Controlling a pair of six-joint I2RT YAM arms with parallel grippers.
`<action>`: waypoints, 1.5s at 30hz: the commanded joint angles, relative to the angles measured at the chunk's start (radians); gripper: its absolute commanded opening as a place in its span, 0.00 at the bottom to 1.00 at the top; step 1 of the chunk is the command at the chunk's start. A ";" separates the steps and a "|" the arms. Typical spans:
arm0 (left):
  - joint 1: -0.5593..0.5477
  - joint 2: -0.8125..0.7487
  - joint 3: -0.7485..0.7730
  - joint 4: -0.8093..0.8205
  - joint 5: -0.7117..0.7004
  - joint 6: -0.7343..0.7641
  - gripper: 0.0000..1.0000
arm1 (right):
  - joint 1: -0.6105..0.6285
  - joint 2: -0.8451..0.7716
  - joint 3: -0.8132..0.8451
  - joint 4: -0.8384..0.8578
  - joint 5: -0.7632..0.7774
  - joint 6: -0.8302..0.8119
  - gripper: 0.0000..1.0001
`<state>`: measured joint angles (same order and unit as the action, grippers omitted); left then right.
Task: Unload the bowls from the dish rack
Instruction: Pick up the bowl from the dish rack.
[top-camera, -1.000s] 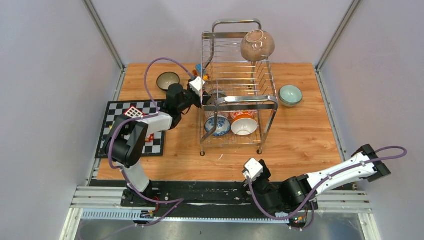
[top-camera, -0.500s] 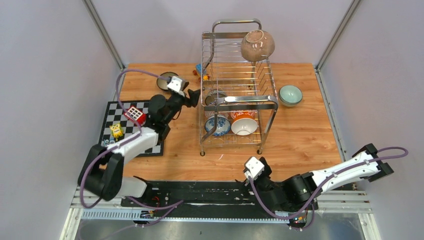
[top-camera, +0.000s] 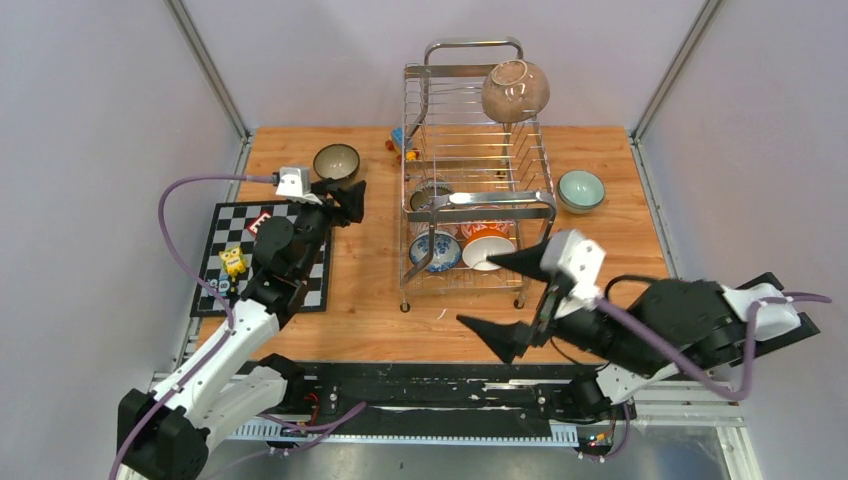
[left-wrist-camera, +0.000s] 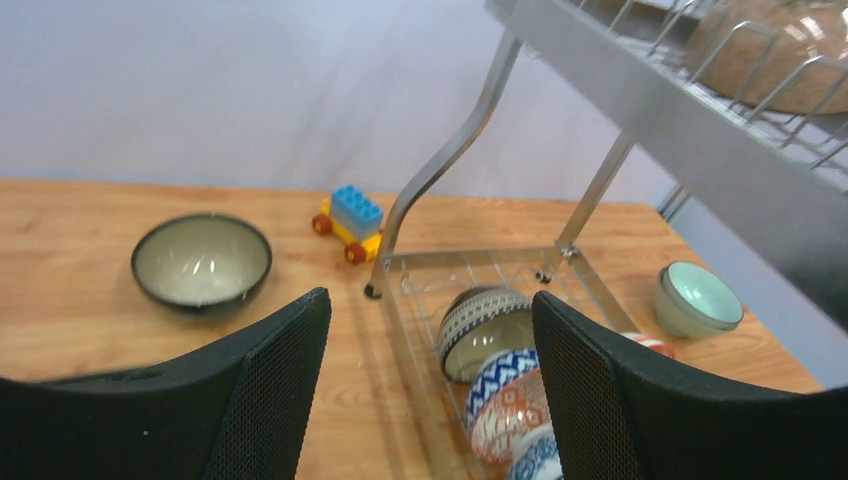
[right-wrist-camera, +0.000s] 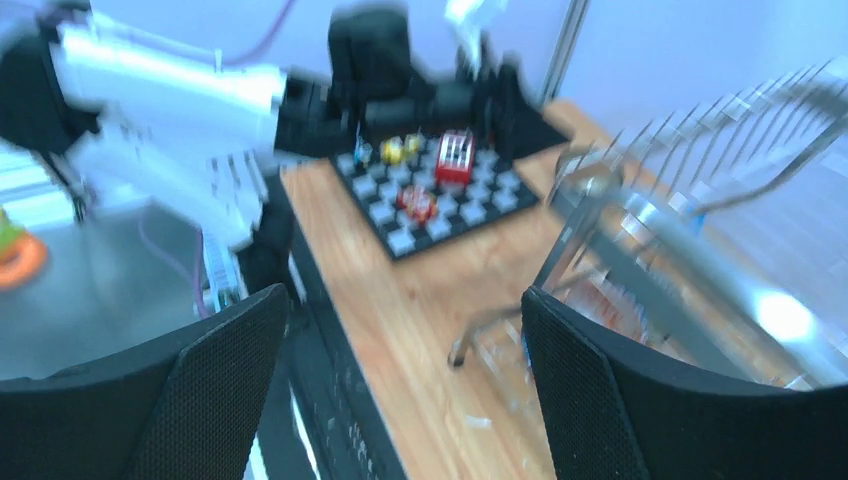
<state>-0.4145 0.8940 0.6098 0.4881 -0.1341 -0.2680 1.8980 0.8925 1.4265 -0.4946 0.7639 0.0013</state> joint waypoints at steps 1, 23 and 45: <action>-0.004 -0.060 0.027 -0.225 -0.083 -0.090 0.76 | -0.015 0.086 0.271 0.041 0.053 -0.272 0.90; -0.004 -0.299 0.033 -0.733 -0.182 -0.249 0.83 | -1.654 0.331 0.351 0.270 -0.831 0.688 0.88; -0.004 -0.262 -0.046 -0.760 -0.037 -0.441 1.00 | -2.122 0.670 -0.274 1.638 -1.359 1.745 0.88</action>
<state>-0.4149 0.6243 0.5659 -0.2680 -0.1829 -0.6792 -0.2165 1.5558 1.1614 0.9264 -0.5014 1.6211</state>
